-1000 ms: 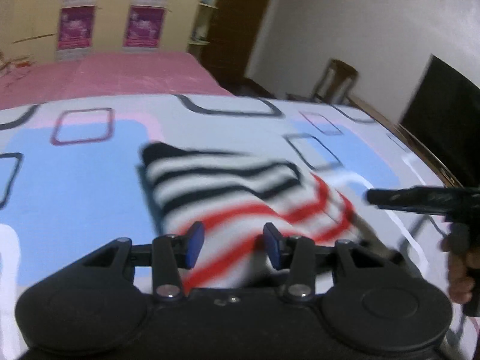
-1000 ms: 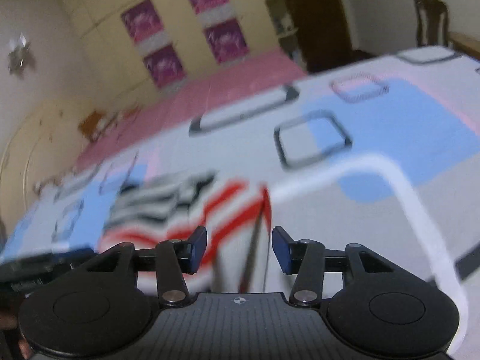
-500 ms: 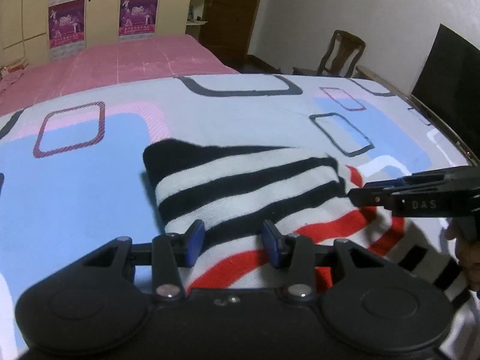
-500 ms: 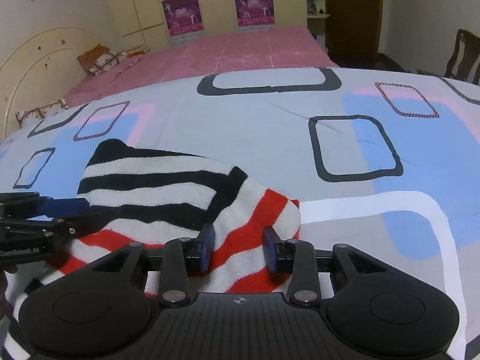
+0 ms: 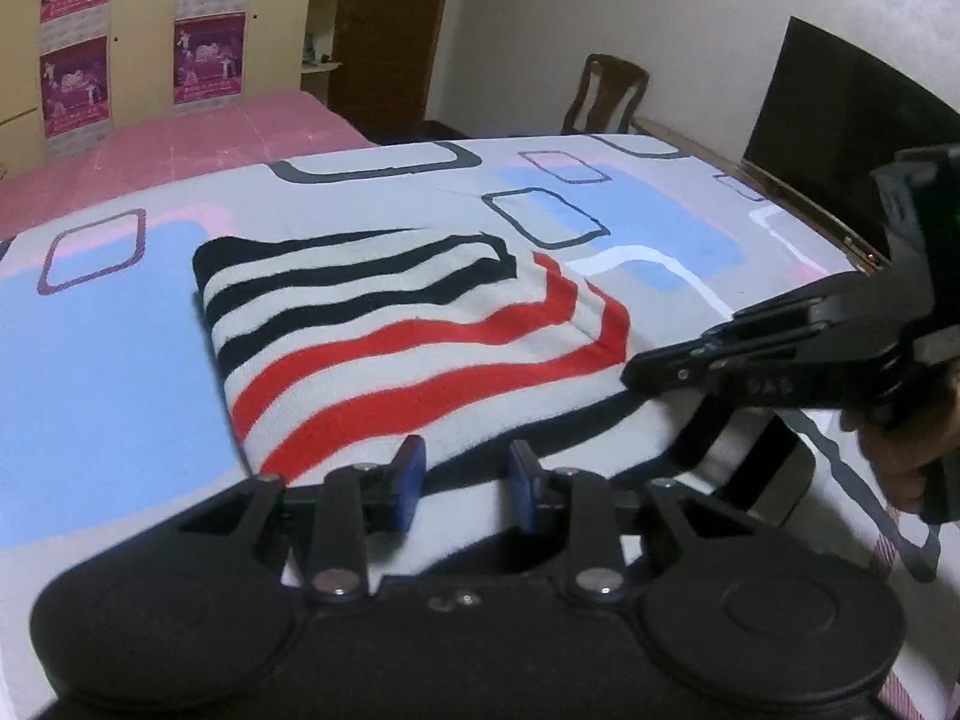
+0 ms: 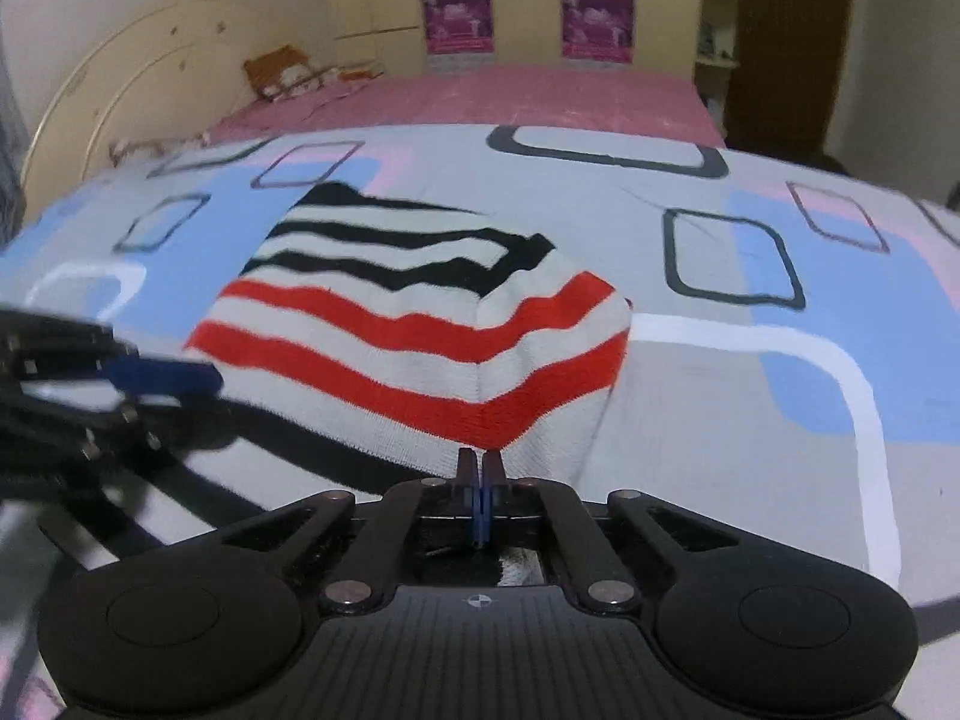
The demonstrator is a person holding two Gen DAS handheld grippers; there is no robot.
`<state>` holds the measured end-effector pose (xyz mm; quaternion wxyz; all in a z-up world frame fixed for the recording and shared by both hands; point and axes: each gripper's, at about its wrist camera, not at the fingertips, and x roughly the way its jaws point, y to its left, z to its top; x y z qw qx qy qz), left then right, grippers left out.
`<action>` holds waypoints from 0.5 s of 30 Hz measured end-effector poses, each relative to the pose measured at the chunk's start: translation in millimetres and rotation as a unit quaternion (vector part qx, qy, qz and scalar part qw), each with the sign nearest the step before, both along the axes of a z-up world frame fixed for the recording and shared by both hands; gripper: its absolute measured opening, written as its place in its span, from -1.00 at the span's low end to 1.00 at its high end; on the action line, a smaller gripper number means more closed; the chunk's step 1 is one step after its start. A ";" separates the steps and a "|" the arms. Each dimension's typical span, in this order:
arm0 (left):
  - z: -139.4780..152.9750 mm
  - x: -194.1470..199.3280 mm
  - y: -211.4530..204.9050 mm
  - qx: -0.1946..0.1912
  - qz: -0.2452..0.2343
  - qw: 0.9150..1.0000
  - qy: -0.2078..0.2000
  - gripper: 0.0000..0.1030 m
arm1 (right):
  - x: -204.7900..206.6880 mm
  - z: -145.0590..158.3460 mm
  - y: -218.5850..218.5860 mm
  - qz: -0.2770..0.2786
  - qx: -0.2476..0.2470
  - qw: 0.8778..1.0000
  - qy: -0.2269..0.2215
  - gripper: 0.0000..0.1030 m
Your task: Fold small clothes
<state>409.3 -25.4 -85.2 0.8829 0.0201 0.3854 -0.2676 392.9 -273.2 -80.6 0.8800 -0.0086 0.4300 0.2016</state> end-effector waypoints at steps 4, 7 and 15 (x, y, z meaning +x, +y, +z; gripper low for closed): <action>18.0 -16.7 4.6 -0.004 0.002 1.000 -0.005 -0.44 | -17.1 20.9 -15.4 0.000 0.033 0.999 -0.006 -1.00; 24.5 -40.8 11.1 -0.010 0.003 1.000 -0.002 -0.44 | -40.8 33.9 -20.8 0.020 0.042 0.999 -0.010 -1.00; -3.9 -74.9 16.0 0.003 0.020 0.999 0.033 -0.49 | -77.6 2.8 -15.5 0.048 -0.002 0.999 0.018 -1.00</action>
